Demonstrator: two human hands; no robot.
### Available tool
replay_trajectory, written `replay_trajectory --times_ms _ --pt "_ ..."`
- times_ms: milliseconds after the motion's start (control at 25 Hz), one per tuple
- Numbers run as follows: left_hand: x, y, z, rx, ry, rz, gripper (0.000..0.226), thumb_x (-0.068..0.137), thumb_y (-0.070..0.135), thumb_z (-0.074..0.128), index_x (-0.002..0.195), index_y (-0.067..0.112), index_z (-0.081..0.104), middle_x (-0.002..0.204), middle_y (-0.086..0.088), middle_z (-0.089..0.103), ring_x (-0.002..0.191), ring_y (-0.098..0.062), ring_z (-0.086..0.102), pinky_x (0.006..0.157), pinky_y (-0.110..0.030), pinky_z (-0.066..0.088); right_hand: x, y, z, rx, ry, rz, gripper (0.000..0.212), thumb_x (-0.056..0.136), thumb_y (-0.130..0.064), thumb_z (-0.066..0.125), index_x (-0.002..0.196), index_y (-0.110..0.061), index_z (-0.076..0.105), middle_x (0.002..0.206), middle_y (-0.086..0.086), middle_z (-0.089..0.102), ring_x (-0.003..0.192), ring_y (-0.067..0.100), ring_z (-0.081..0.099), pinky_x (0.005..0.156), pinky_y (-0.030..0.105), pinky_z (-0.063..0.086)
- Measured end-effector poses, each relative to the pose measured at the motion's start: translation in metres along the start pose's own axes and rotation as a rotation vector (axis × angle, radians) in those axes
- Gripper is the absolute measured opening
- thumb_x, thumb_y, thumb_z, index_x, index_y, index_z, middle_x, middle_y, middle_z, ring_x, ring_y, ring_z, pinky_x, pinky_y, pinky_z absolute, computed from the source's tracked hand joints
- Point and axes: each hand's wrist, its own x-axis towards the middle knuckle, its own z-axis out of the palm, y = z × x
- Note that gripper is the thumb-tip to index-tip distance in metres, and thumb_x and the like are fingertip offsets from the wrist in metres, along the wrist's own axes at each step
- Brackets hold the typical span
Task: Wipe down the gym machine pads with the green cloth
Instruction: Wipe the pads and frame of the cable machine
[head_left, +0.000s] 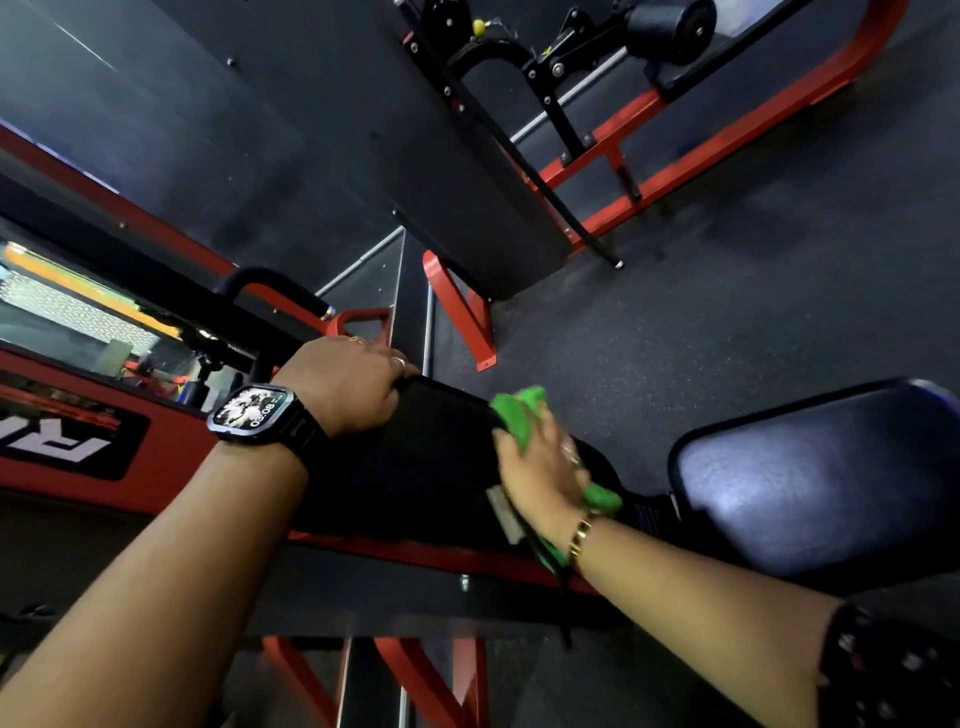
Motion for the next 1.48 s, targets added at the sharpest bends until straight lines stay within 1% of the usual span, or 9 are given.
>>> replay_trajectory --times_ms 160,360,520,600,760,880,1120,1280,1480 --pt "-0.001 0.000 0.001 0.002 0.002 -0.030 0.045 0.087 0.030 0.037 0.129 0.037 0.048 0.133 0.012 0.053 0.121 -0.015 0.050 0.099 -0.033 0.043 -0.013 -0.060 0.000 -0.021 -0.067 -0.424 0.064 0.091 -0.051 0.040 0.147 -0.039 0.013 0.157 -0.018 0.002 0.143 0.018 0.009 0.112 0.052 0.014" --pt "0.000 0.001 0.000 -0.009 -0.004 -0.017 0.046 0.087 0.028 0.036 0.130 0.036 0.047 0.136 0.014 0.049 0.124 -0.014 0.047 0.102 -0.034 0.040 0.026 -0.019 -0.008 0.017 -0.060 -0.058 0.059 0.091 -0.054 0.036 0.145 -0.032 0.025 0.154 -0.014 0.020 0.139 0.021 0.021 0.108 0.050 0.020" --pt "0.001 -0.002 0.005 0.004 0.018 -0.036 0.050 0.080 0.032 0.031 0.125 0.031 0.052 0.133 0.011 0.053 0.122 -0.016 0.050 0.100 -0.034 0.042 0.022 -0.062 -0.003 0.000 -0.090 -0.364 0.057 0.090 -0.052 0.039 0.143 -0.037 0.025 0.151 -0.016 0.025 0.136 0.017 0.024 0.107 0.048 0.021" --pt "0.001 -0.002 0.006 -0.004 0.025 -0.020 0.056 0.077 0.034 0.025 0.127 0.033 0.051 0.135 0.014 0.051 0.123 -0.013 0.049 0.102 -0.033 0.041 0.035 -0.043 -0.009 0.006 -0.076 -0.392 0.055 0.090 -0.055 0.040 0.141 -0.038 0.029 0.148 -0.015 0.033 0.134 0.017 0.029 0.105 0.045 0.024" --pt "0.002 -0.004 0.005 -0.016 0.023 -0.009 0.046 0.087 0.027 0.036 0.130 0.037 0.047 0.139 0.018 0.046 0.127 -0.010 0.044 0.104 -0.030 0.035 0.067 0.064 -0.005 0.004 -0.062 -0.050 0.054 0.090 -0.059 0.039 0.136 -0.032 0.039 0.143 -0.005 0.042 0.134 0.023 0.034 0.106 0.047 0.025" --pt "0.001 -0.004 0.005 -0.030 0.026 -0.016 0.046 0.087 0.026 0.037 0.130 0.038 0.047 0.138 0.016 0.047 0.126 -0.011 0.044 0.103 -0.031 0.036 0.057 0.128 0.005 0.170 -0.024 0.182 0.068 0.084 -0.063 0.044 0.143 -0.032 0.029 0.149 0.000 0.035 0.137 0.028 0.029 0.109 0.051 0.024" --pt "0.000 -0.001 0.002 -0.019 0.004 -0.052 0.043 0.089 0.032 0.037 0.129 0.041 0.048 0.133 0.010 0.053 0.122 -0.016 0.048 0.100 -0.035 0.042 -0.036 0.109 0.036 0.374 0.236 0.401 0.079 0.084 -0.051 0.057 0.149 -0.028 0.018 0.152 0.012 0.027 0.136 0.033 0.025 0.108 0.047 0.026" --pt "-0.009 -0.008 -0.006 -0.124 0.059 -0.243 0.036 0.092 0.031 0.037 0.120 0.036 0.058 0.126 0.003 0.057 0.118 -0.023 0.050 0.092 -0.036 0.047 -0.087 0.025 0.034 0.109 0.181 -0.083 0.072 0.087 -0.052 0.046 0.130 -0.062 -0.011 0.153 -0.007 0.008 0.140 0.024 0.013 0.107 0.056 0.023" --pt "-0.022 -0.023 -0.011 -0.556 0.128 -0.398 0.029 0.095 0.020 0.044 0.117 0.017 0.064 0.124 -0.011 0.061 0.116 -0.027 0.053 0.091 -0.026 0.040 -0.068 -0.047 0.010 -0.292 0.199 -0.929 0.085 0.071 -0.060 0.046 0.146 -0.044 0.011 0.155 0.000 0.015 0.133 0.037 0.032 0.094 0.061 0.037"
